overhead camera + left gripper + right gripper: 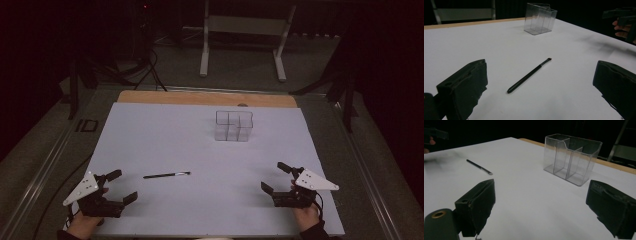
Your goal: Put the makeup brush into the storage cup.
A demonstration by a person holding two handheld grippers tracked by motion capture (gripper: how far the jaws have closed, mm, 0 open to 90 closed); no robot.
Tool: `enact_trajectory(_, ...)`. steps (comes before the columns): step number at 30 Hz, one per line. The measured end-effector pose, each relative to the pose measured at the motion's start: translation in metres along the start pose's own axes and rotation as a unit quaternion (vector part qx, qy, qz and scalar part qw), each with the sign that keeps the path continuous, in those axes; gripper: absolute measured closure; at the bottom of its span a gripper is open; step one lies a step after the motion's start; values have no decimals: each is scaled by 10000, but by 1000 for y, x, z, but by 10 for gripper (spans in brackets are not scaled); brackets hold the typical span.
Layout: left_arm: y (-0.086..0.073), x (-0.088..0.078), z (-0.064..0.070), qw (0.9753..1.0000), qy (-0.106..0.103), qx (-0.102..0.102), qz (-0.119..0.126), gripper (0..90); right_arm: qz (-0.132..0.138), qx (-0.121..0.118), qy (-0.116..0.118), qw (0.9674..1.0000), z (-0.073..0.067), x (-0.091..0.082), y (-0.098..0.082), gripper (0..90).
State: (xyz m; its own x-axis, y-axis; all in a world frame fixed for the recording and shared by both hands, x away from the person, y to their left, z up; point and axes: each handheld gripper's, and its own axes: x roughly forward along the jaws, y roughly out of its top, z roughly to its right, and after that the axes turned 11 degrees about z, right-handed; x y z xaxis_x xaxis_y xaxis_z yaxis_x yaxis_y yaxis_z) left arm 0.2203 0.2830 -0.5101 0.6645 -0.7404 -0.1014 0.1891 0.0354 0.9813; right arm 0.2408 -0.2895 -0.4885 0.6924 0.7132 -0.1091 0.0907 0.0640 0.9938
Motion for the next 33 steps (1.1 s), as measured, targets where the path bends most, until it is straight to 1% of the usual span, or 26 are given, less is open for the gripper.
enact_trajectory(1, 0, 0, 0, 10000, 0, 0, 0, 9, -5, -15, -6, 10000, 0, 0, 0, 90)
enact_trajectory(2, -1, 2, 1, 9999, 57, 53, -148, 10, -2, -4, 5, 10000, 0, 0, 0, 90)
enact_trajectory(3, -1, 2, 1, 9999, 57, 53, -148, 9, -2, -4, 5, 10000, 0, 0, 0, 90)
enact_trajectory(4, -1, 3, 1, 9996, 72, 70, -252, 9, 6, 11, 23, 10000, 0, 0, 0, 90)
enact_trajectory(5, -2, 4, 1, 9995, 92, 22, -310, 9, 3, 1, 23, 10000, 0, 0, 0, 90)
enact_trajectory(6, -2, 4, 0, 9992, 91, -79, -370, 10, -5, -4, 23, 10000, 0, 0, 0, 89)
enact_trajectory(8, 0, 3, 0, 9993, 88, -78, -342, 10, -16, 2, 29, 10000, 0, 0, 0, 90)
enact_trajectory(11, 4, 1, 2, 9998, 93, -46, -179, 10, -16, 6, 24, 10000, 0, 0, 0, 90)
enact_trajectory(13, 6, 0, 3, 9998, 90, -2, -151, 10, -12, 27, 22, 10000, 0, 0, 0, 90)
enact_trajectory(14, 7, 0, 5, 9998, 111, 46, -161, 10, -18, 12, 9, 10000, 0, 0, 0, 90)
enact_trajectory(15, 9, -1, 5, 9998, 82, 94, -161, 10, -13, 21, 15, 10000, 0, 0, 0, 90)
enact_trajectory(17, 9, -1, 5, 9998, 82, 94, -161, 10, -6, 27, 18, 10000, 0, 0, 0, 90)
enact_trajectory(18, 10, -1, 6, 9997, -12, 123, -221, 10, -6, 27, 18, 10000, 0, 0, 0, 90)
enact_trajectory(20, 11, 0, 7, 9992, -102, 190, -348, 10, -1, 41, 12, 10000, 0, -1, 0, 90)
enact_trajectory(22, 14, 1, 8, 9982, -227, 185, -522, 10, 9, 16, -9, 10000, 0, -1, 1, 90)
enact_trajectory(23, 18, 1, 7, 9978, -282, 201, -569, 10, 12, 43, -3, 10000, 0, -1, 1, 90)
enact_trajectory(25, 24, 0, 5, 9981, -309, 149, -520, 10, 3, 37, -31, 10000, 0, -1, 1, 90)
enact_trajectory(26, 28, -1, 4, 9979, -358, 175, -508, 10, -1, 27, -26, 10000, 0, -1, 1, 90)
enact_trajectory(27, 30, -2, 4, 9976, -369, 217, -537, 10, -7, 12, -34, 10000, 0, -1, 1, 90)
enact_trajectory(29, 36, -1, 2, 9960, -435, 316, -720, 9, 10, 30, -46, 10000, -1, -1, 2, 90)
enact_trajectory(30, 36, -1, 2, 9960, -435, 316, -720, 9, 16, 33, -50, 10000, -1, -1, 2, 90)
enact_trajectory(31, 40, 0, 1, 9942, -459, 415, -877, 9, 21, 23, -57, 10000, -1, -1, 2, 90)
enact_trajectory(32, 43, 1, 0, 9929, -515, 465, -965, 9, 22, 23, -60, 10000, -1, -1, 2, 90)
enact_trajectory(33, 45, 2, 0, 9919, -528, 525, -1033, 10, 25, 23, -68, 10000, -1, -1, 2, 90)
